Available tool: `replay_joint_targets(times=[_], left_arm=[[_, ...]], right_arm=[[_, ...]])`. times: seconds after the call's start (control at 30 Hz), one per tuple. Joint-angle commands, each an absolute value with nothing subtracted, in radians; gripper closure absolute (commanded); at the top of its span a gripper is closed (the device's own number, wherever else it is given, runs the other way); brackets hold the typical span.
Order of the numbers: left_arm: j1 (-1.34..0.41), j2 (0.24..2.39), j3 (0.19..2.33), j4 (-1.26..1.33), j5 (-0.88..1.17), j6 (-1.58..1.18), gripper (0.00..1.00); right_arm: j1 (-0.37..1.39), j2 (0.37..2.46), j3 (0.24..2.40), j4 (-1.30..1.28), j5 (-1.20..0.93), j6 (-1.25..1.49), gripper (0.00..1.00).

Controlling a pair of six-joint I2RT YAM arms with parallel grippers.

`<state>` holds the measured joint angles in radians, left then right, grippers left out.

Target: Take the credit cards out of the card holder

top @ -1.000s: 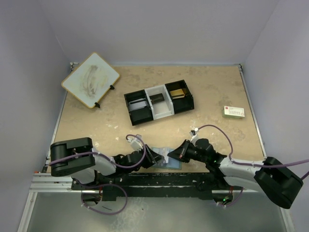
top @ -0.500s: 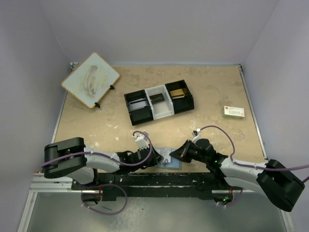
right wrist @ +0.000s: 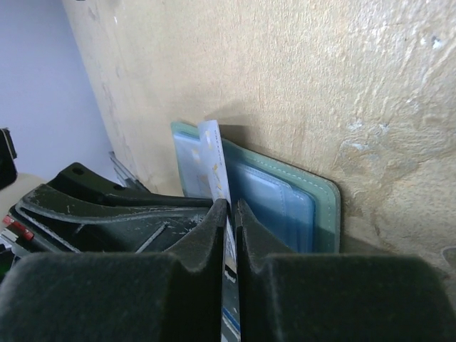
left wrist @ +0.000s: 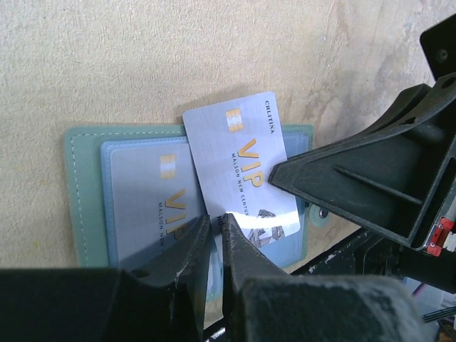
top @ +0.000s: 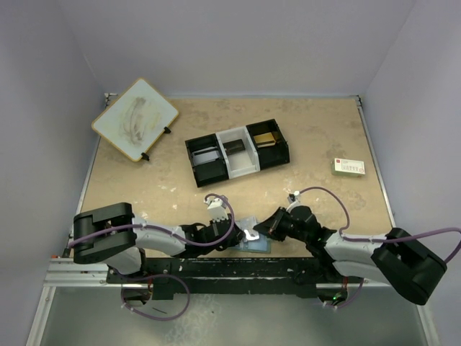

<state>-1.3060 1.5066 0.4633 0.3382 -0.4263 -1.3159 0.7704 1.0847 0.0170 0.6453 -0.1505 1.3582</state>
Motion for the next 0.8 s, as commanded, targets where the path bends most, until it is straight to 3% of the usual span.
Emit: replay_joint_targets(times=[0.0,0.4,0.67,0.77], left_arm=[[-1.318,1.539,0.482,0.318,-0.394,-1.280,0.92],[-1.318,1.536,0.474,0.340,-0.385,-1.270,0.94],[-1.318,1.512,0.456,0.342,-0.402,-1.278,0.93],[-1.319,1.476,0.447,0.336,-0.414,-1.269,0.90]], right_arm=[[0.790,1.113,-0.022,0.738,-0.256,1.346,0.90],[0.790,1.118,0.003,0.744,-0.269,1.322,0.85],[0.790,1.108,0.038,0.645,-0.235,1.291,1.00],[0.790,1.048,0.079,0.530,-0.197,1.248,1.00]])
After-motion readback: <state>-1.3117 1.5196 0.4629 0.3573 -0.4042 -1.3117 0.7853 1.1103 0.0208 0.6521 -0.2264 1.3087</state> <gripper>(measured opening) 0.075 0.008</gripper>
